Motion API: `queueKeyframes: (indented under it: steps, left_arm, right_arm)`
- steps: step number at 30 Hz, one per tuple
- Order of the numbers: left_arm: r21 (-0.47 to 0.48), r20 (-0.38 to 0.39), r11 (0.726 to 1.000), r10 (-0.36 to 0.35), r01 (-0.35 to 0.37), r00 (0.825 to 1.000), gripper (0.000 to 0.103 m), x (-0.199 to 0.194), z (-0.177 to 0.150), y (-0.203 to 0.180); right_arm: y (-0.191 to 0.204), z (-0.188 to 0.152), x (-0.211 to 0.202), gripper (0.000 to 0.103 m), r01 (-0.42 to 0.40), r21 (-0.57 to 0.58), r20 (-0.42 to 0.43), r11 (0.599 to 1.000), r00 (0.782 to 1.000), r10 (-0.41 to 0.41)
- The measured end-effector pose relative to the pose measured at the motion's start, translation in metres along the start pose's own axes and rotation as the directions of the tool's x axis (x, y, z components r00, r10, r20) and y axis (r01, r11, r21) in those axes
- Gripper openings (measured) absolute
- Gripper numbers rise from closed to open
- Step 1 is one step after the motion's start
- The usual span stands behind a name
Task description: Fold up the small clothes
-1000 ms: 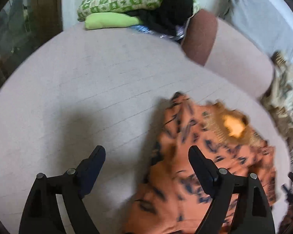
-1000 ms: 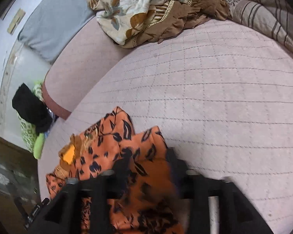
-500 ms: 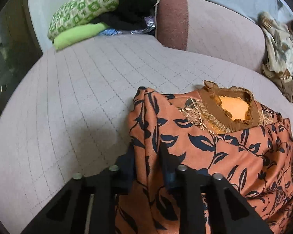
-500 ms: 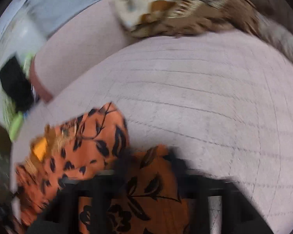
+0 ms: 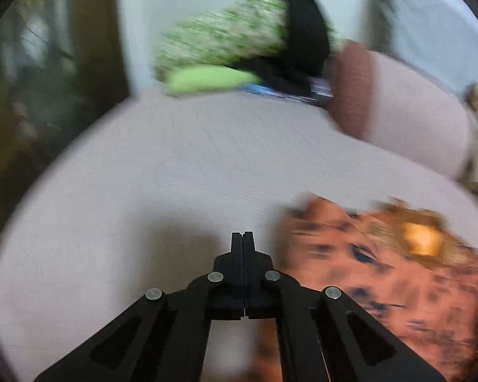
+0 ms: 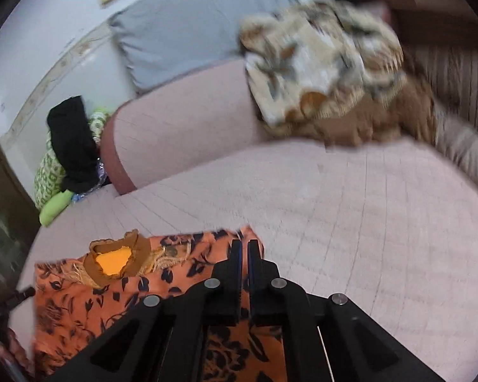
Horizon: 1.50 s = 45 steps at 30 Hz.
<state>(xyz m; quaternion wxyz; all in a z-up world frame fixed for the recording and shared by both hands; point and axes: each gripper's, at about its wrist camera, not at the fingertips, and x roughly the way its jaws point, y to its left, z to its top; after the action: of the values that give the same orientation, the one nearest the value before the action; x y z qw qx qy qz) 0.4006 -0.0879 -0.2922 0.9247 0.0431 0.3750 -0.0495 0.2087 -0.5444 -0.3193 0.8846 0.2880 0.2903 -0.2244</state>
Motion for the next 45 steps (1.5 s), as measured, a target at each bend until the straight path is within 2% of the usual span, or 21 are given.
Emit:
queueKeyframes:
  steps: [1,4,6,7,8,10,14,19,21,22,23,26,28,29,31,33,35,37,38,41,45]
  left_arm:
    - [-0.009,-0.002,1.000,0.023,-0.023,1.000,0.000,0.003,0.001,0.008]
    - [-0.166,-0.104,0.974,-0.173,0.155,0.979,0.000,0.022,0.003,0.035]
    - [-0.193,-0.123,0.959,-0.232,0.207,0.965,0.004,0.024,0.002,0.032]
    - [-0.190,-0.142,0.956,-0.253,0.225,0.957,0.026,0.025,0.003,0.025]
    - [-0.184,-0.164,0.950,-0.282,0.252,0.945,0.067,0.026,0.002,0.015]
    - [-0.164,-0.153,0.936,-0.336,0.312,0.929,0.096,0.023,0.000,-0.003]
    - [0.000,-0.179,0.943,-0.326,0.332,0.928,0.096,0.020,-0.007,-0.048]
    - [0.198,-0.219,0.954,-0.179,0.223,0.959,0.095,0.033,-0.027,-0.080]
    - [0.206,-0.206,0.950,-0.192,0.235,0.960,0.074,0.032,-0.030,-0.082]
    - [0.207,-0.189,0.952,-0.188,0.226,0.964,0.049,0.029,-0.029,-0.081]
    - [0.212,-0.165,0.957,-0.164,0.197,0.973,0.033,0.025,-0.028,-0.080]
    - [0.193,-0.135,0.958,-0.189,0.213,0.973,0.018,0.018,-0.024,-0.073]
    - [0.160,-0.128,0.959,-0.216,0.235,0.968,0.017,0.014,-0.020,-0.067]
    - [0.157,-0.119,0.959,-0.218,0.236,0.969,0.017,0.013,-0.021,-0.068]
    - [0.166,-0.098,0.959,-0.217,0.231,0.971,0.016,0.010,-0.021,-0.070]
    - [0.184,-0.067,0.957,-0.216,0.225,0.974,0.016,0.004,-0.020,-0.072]
    - [0.186,-0.053,0.956,-0.219,0.225,0.974,0.016,0.001,-0.020,-0.071]
    - [0.177,-0.049,0.957,-0.226,0.231,0.973,0.016,0.001,-0.019,-0.072]
    - [0.168,-0.048,0.957,-0.232,0.237,0.971,0.016,0.000,-0.018,-0.070]
    - [0.164,-0.057,0.957,-0.235,0.241,0.970,0.016,0.001,-0.016,-0.070]
    - [0.180,-0.075,0.959,-0.210,0.220,0.975,0.016,0.006,-0.019,-0.075]
  right_arm:
    - [-0.011,0.001,0.009,0.005,-0.022,0.070,-0.063,0.997,0.998,0.027]
    - [-0.031,0.002,0.024,0.006,-0.007,0.162,-0.148,0.987,0.988,0.031]
    - [-0.041,0.002,0.031,0.008,0.043,0.169,-0.156,0.985,0.988,-0.016]
    - [-0.046,0.002,0.031,0.008,0.049,0.185,-0.151,0.981,0.988,-0.021]
    - [-0.051,0.002,0.032,0.008,0.044,0.206,-0.152,0.978,0.988,-0.013]
    - [-0.059,0.002,0.036,0.008,0.037,0.255,-0.178,0.966,0.984,0.009]
    - [-0.058,-0.002,0.044,0.008,0.035,0.253,-0.230,0.967,0.973,0.025]
    - [-0.054,0.000,0.042,0.008,0.024,0.222,-0.221,0.975,0.975,0.026]
    - [-0.057,0.001,0.039,0.008,0.016,0.229,-0.206,0.973,0.978,0.033]
    - [-0.059,0.003,0.035,0.008,0.004,0.245,-0.183,0.970,0.982,0.042]
    - [-0.061,0.005,0.031,0.008,-0.006,0.252,-0.161,0.968,0.986,0.048]
    - [-0.058,0.014,-0.001,0.008,-0.088,0.235,0.008,0.968,0.996,0.089]
    - [-0.053,0.013,-0.031,0.008,-0.169,0.208,0.206,0.963,0.970,0.126]
    - [-0.053,0.010,-0.045,0.015,-0.214,0.190,0.312,0.958,0.939,0.147]
    - [-0.055,0.005,-0.049,0.101,-0.222,0.209,0.354,0.952,0.925,0.138]
    - [-0.063,0.004,-0.039,0.103,-0.269,0.278,0.310,0.922,0.934,0.179]
    - [-0.063,0.009,-0.007,0.098,-0.207,0.312,0.094,0.927,0.978,0.187]
    - [-0.062,0.001,0.031,0.062,-0.068,0.300,-0.134,0.952,0.985,0.112]
    - [-0.065,-0.003,0.043,0.059,-0.047,0.313,-0.198,0.949,0.974,0.114]
    - [-0.065,-0.009,0.064,0.055,-0.055,0.327,-0.276,0.943,0.949,0.151]
    - [-0.049,-0.015,0.074,0.050,-0.021,0.217,-0.291,0.976,0.953,0.085]
